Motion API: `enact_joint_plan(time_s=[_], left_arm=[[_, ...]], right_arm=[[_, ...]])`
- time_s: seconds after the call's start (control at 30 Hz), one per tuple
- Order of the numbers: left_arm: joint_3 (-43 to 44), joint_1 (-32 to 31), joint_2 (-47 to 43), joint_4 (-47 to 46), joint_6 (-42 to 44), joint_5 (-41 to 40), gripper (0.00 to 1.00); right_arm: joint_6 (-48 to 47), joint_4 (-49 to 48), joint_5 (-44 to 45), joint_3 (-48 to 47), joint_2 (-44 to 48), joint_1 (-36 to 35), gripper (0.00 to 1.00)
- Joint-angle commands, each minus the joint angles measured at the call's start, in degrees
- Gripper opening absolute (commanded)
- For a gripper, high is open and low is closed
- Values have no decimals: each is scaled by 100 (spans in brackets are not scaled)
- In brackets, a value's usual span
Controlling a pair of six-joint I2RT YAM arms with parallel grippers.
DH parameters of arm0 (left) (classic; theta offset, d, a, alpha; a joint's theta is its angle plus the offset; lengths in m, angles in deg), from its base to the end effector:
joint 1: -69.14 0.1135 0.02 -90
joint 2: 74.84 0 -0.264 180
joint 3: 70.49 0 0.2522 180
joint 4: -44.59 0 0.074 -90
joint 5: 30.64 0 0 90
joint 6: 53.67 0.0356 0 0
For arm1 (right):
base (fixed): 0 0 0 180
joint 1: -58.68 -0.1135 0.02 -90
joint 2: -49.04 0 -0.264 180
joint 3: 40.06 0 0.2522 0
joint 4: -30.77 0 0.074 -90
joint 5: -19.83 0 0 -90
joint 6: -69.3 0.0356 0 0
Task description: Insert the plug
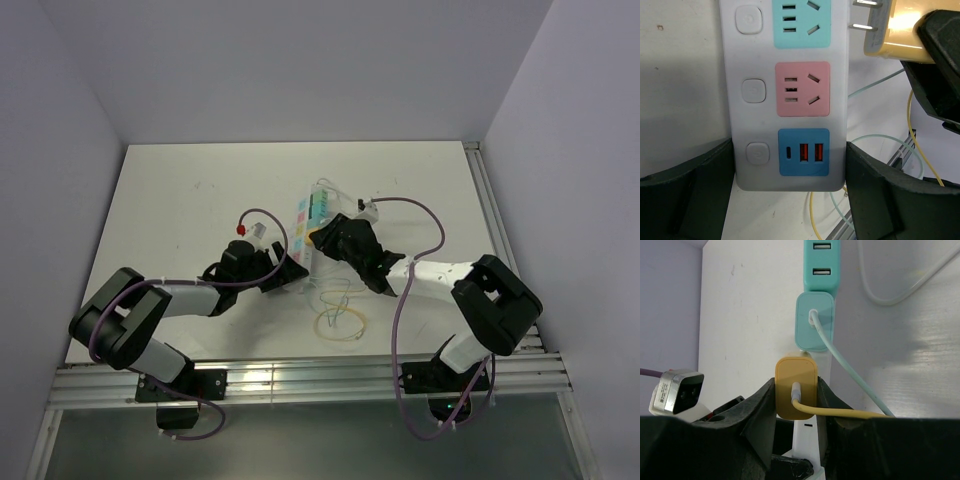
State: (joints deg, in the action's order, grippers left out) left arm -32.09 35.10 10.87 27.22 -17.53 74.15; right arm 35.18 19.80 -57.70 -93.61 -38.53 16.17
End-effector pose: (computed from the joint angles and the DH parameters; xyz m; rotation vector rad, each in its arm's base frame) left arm 0.2147 -0.1560 0.1373 -0.2261 2.2974 -1.1387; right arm 0.2396 0.2092 0.1936 0.3898 2.0403 0.8891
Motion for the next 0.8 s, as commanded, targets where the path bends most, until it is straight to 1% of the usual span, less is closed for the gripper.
enact_joint_plan(time_s=[0.0,0.23,0.47,0.77], left_arm=[[-21,-15,51,-323,-54,341,0],[-12,20,-28,-226,-19,288,0],[-4,47,-72,-121,-1,244,0],[-21,64,-19,-182,-27,323,0]], right_arm=[[-24,170,19,-161,12,-39,0],[-86,267,176,-29,258,-48,0],[-130,478,458,-38,284,-118,0],[-165,425,441,-72,153,-136,0]])
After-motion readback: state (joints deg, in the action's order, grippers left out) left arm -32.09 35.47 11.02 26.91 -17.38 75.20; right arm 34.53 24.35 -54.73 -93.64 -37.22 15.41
